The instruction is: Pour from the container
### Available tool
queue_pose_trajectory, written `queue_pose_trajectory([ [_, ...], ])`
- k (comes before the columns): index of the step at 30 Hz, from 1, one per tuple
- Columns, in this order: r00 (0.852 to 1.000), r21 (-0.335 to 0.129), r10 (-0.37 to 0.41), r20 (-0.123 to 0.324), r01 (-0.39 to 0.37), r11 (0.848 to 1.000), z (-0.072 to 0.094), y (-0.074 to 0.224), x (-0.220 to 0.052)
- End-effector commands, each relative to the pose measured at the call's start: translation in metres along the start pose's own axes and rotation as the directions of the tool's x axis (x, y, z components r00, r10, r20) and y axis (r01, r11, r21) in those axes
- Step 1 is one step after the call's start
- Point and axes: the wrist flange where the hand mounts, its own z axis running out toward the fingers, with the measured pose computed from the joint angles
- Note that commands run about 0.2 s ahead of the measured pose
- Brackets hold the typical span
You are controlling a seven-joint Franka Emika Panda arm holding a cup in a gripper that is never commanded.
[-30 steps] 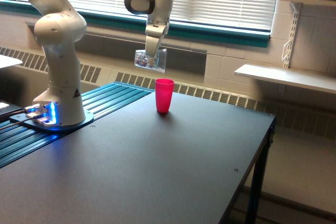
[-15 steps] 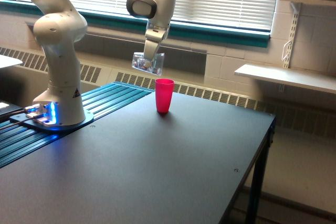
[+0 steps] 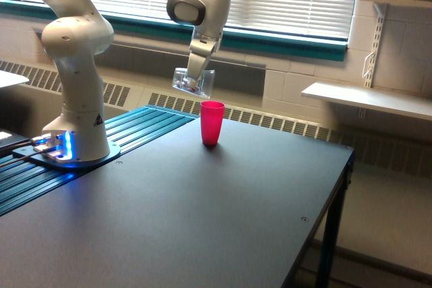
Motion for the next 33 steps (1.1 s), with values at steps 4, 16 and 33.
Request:
queue_pose_trajectory([
  [4, 1.000, -0.010, 0.017, 0.016, -0.017, 1.000, 0.002, -0.002, 0.007],
  [16, 0.999, -0.021, 0.032, 0.030, -0.031, 0.999, 0.010, 0.001, 0.007],
  [33, 0.999, -0.042, 0.026, 0.032, -0.024, 0.999, 0.019, 0.007, -0.002],
])
